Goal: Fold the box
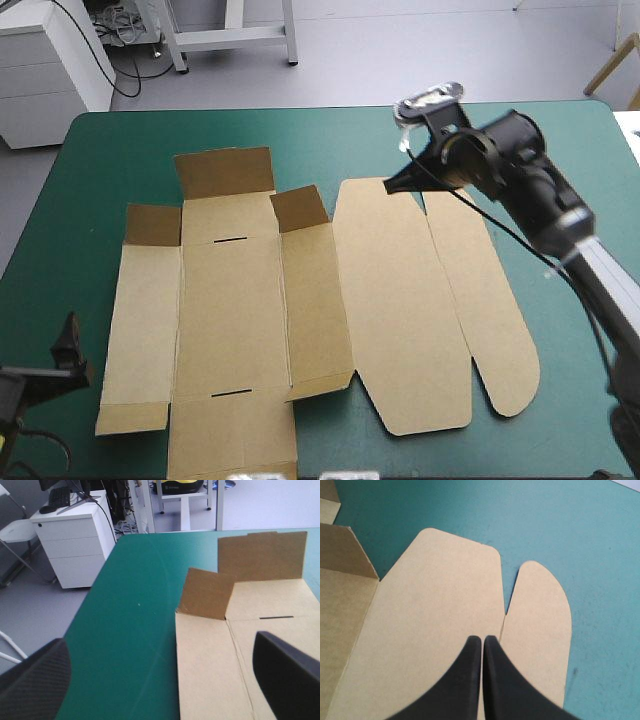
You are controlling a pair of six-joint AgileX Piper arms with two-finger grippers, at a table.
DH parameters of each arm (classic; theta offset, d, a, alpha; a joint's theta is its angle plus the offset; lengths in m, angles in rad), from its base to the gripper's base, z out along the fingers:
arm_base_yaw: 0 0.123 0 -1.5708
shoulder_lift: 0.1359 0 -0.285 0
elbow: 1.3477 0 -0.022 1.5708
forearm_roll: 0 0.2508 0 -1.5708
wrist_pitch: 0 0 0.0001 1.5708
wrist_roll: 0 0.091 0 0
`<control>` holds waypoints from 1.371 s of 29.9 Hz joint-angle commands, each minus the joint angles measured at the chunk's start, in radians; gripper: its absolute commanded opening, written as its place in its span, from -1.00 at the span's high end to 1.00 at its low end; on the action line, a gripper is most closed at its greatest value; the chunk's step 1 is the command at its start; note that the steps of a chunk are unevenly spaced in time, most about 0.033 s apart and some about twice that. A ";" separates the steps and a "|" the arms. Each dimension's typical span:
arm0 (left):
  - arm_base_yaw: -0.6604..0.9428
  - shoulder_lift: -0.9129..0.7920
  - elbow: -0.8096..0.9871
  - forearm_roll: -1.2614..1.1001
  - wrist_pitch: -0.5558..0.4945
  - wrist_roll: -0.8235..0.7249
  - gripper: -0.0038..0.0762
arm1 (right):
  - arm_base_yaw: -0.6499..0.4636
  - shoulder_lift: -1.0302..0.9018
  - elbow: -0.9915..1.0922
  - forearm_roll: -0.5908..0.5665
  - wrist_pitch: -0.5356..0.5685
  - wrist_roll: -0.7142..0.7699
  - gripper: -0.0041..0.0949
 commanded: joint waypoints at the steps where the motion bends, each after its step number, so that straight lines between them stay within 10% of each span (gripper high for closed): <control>1: -0.003 0.191 -0.179 0.068 -0.053 0.006 -0.86 | -0.019 -0.218 0.203 -0.017 -0.175 0.037 0.95; 15: -0.003 0.769 -0.657 0.045 0.307 0.137 -0.86 | -0.024 -0.890 0.814 -0.052 -0.402 0.109 0.95; 27: 0.139 0.859 -0.648 -0.252 0.392 0.252 -0.86 | -0.024 -0.972 0.914 -0.108 -0.379 0.132 0.95; 36: 0.551 0.929 -0.324 -0.664 0.447 0.543 -0.86 | -0.024 -1.070 0.984 -0.074 -0.349 0.132 0.95; 41: 0.616 0.931 -0.087 -0.755 0.313 0.642 -0.86 | -0.024 -1.098 0.991 -0.071 -0.349 0.124 0.95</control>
